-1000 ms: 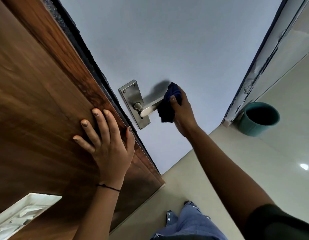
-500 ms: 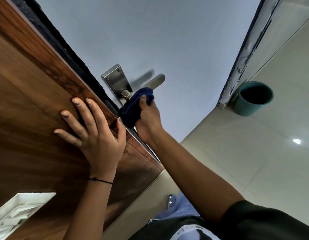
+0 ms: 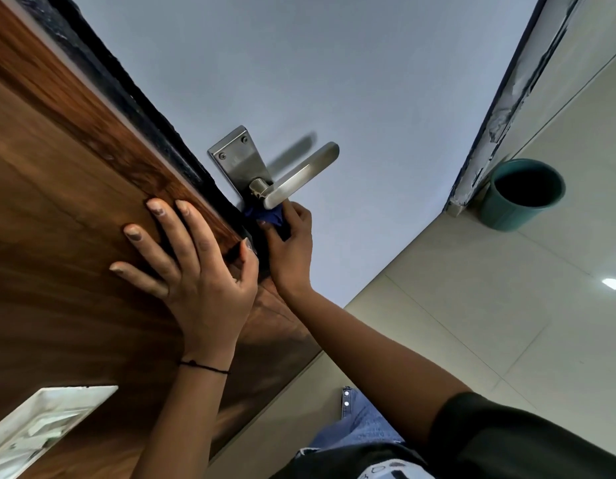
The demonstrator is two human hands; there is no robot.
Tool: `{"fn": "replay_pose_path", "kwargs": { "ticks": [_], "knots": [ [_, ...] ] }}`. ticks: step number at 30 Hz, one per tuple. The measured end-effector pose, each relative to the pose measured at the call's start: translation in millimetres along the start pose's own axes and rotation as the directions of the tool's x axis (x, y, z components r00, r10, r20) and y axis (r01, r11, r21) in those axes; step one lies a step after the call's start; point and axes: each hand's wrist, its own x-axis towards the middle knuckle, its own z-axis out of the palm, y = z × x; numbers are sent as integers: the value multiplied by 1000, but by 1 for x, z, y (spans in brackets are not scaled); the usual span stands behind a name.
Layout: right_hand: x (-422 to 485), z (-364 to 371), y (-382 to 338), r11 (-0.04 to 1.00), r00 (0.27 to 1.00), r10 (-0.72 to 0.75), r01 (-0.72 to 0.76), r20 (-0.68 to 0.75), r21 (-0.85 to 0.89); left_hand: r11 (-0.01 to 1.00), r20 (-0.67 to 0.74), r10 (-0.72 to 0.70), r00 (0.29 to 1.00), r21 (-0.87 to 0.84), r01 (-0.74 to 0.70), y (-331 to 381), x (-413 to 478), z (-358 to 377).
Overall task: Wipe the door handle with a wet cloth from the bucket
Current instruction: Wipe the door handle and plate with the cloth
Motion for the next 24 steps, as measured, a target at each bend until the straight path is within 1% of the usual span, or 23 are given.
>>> {"fn": "replay_pose_path", "kwargs": {
  "ticks": [2,5,8,10,12,15,16,18,21,22,24],
  "knots": [
    [3,6,4,998,997,-59,57,-57,-24,1000,0,-5,1000,6,5,-1,-1,2],
    [3,1,20,988,993,-114,110,-34,-112,1000,-4,6,1000,20,-6,0,0,4],
    [7,-11,38,971,997,-76,79,21,-227,999,-17,14,1000,40,-14,0,-1,5],
    [11,-20,43,968,999,-33,38,24,-246,999,-26,17,1000,37,-16,1,0,7],
    [19,-32,38,974,999,-28,18,-39,-225,999,-39,25,999,42,-23,1,-1,8],
    [35,-55,18,995,969,7,-32,-245,-99,999,-49,27,998,43,-25,1,-1,9],
    [38,-63,10,999,954,-9,-6,-301,-49,999,-52,25,998,46,-23,2,-1,9],
    [33,-69,-6,994,938,-107,98,-329,-42,998,-53,21,998,54,-18,2,-1,10],
    [13,-59,-24,947,923,-319,301,-216,-110,998,-61,21,998,64,-17,3,-1,10],
    [7,-53,-25,925,916,-370,348,-157,-150,998,-61,25,998,63,-21,3,0,9],
    [-3,-42,-20,889,908,-418,405,-19,-214,998,-56,33,998,58,-29,2,0,9]
  ]
}}
